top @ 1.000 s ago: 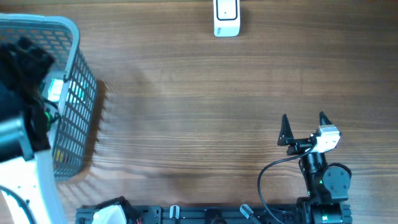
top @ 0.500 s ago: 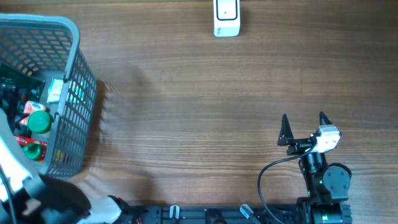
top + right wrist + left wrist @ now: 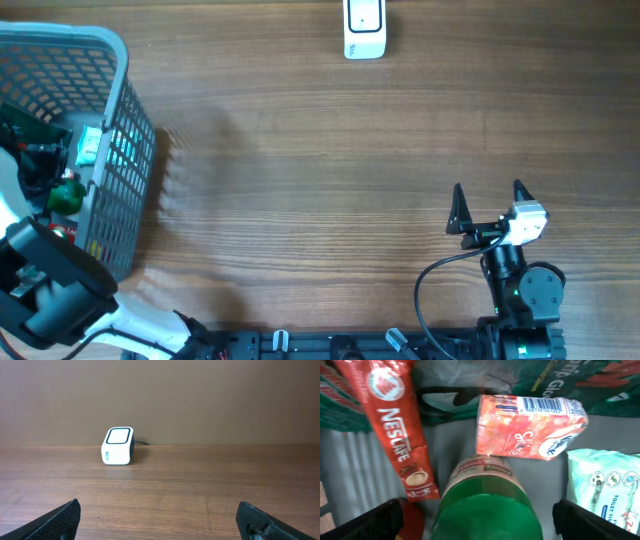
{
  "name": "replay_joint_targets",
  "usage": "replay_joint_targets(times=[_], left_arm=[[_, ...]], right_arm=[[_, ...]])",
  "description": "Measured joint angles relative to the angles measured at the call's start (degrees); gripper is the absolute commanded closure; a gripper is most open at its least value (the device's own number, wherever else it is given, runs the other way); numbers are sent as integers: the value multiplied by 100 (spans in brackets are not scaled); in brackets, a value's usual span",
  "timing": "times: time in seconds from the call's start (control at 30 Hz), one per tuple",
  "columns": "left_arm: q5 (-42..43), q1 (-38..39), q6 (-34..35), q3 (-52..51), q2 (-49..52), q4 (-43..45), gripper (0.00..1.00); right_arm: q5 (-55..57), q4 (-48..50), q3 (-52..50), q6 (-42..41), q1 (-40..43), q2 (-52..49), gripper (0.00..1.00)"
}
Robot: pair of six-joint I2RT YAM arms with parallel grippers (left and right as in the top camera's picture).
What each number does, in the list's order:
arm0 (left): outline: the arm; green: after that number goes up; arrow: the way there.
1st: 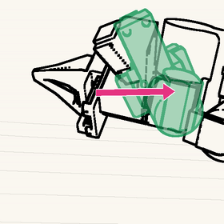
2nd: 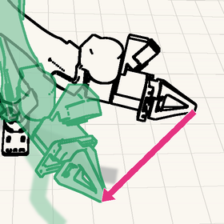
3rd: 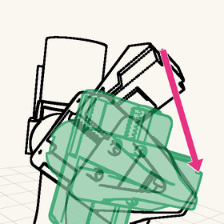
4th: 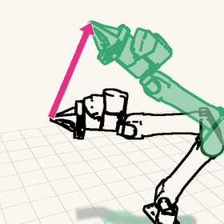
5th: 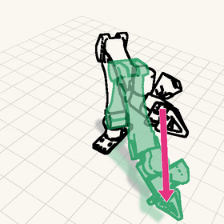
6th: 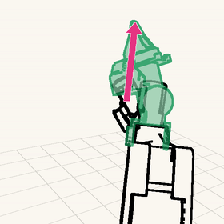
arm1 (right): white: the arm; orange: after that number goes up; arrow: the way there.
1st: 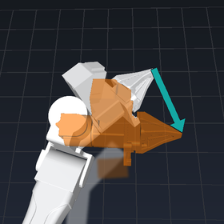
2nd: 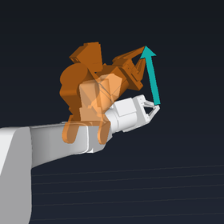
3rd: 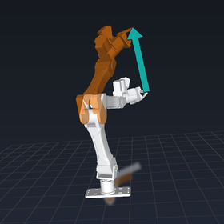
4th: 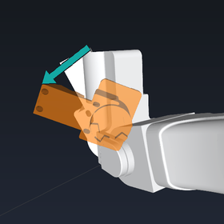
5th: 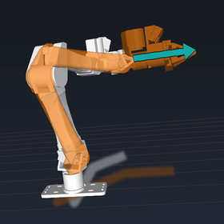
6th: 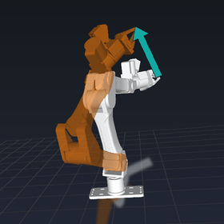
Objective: Scan the item barcode
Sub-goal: 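Reach the left gripper into the basket and grasp the green-capped Knorr jar, then carry the jar with the left gripper and set it on the table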
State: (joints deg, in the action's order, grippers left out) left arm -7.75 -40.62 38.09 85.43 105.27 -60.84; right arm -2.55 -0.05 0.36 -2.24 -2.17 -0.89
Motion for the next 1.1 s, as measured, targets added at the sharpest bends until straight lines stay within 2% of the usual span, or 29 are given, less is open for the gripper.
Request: replay_joint_targets(times=[0.4,0.43,0.57,0.67,0.97,1.1], left_arm=[[387,4,20,-269,354,479,0],[402,13,22,-334,358,535,3],[444,61,20,-435,361,564,28],[452,92,55,-439,361,562,37],[470,114,17,-466,199,531,38],[494,118,17,-450,-590,516,38]], right_arm=[[0,0,0,0,0,0,0],[0,0,0,0,0,0,0],[0,0,0,0,0,0,0],[0,0,0,0,0,0,0],[0,0,0,0,0,0,0],[0,0,0,0,0,0,0]])
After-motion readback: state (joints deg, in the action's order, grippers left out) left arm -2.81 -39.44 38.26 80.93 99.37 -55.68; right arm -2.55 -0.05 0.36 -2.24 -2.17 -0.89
